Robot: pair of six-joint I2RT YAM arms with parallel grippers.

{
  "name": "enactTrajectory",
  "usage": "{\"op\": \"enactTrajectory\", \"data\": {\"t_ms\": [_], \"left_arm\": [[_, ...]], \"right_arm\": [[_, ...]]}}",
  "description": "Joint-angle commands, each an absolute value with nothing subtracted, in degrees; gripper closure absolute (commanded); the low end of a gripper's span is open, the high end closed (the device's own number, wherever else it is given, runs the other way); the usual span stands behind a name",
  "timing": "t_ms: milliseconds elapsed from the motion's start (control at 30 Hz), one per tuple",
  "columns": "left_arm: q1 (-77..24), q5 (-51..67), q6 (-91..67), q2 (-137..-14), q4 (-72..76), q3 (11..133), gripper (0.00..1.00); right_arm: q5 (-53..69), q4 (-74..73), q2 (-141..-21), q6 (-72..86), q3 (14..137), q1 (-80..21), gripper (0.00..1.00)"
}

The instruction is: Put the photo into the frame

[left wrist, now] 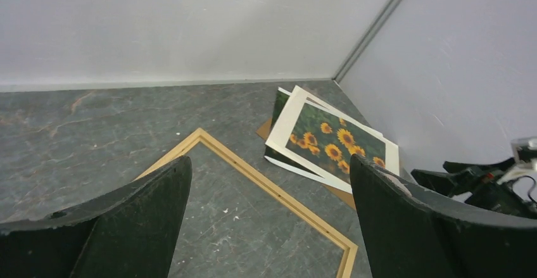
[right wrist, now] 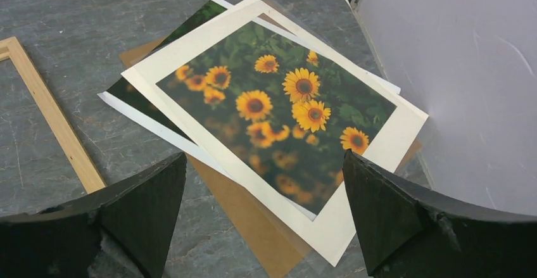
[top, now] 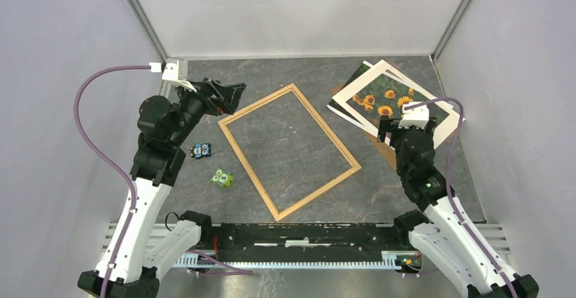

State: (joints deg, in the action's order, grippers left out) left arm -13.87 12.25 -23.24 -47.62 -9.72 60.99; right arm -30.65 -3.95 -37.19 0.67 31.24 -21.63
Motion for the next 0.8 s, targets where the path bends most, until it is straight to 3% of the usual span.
{"op": "enactTrajectory", "data": {"t_ms": [0, 233, 333, 533, 767], "left_arm": [[-15.17, 16.76, -21.26, -48.11, -5.62, 60.73, 0.00], [-16.29, 18.88, -22.16, -49.59, -6.28, 61.52, 0.00], [-17.14, 18.15, -21.97, -49.86, -6.48, 61.35, 0.00], [-19.01, 18.44, -23.09, -50.74, -6.46, 61.19, 0.00], [-22.64, 16.96, -24.34, -50.75, -6.67, 60.91, 0.00]], "right_arm": [[-35.10, -2.89, -38.47, 3.03, 30.58, -21.60, 0.02], [-30.24, -10.53, -52.85, 5.44, 38.20, -21.25, 0.02], [-21.55, -10.16, -58.00, 7.20, 39.59, -19.12, 0.02], [5.62, 0.90, -60.11, 17.09, 34.99, -6.63, 0.02], [20.55, 9.53, -59.25, 27.66, 27.05, 12.29, 0.05]]}}
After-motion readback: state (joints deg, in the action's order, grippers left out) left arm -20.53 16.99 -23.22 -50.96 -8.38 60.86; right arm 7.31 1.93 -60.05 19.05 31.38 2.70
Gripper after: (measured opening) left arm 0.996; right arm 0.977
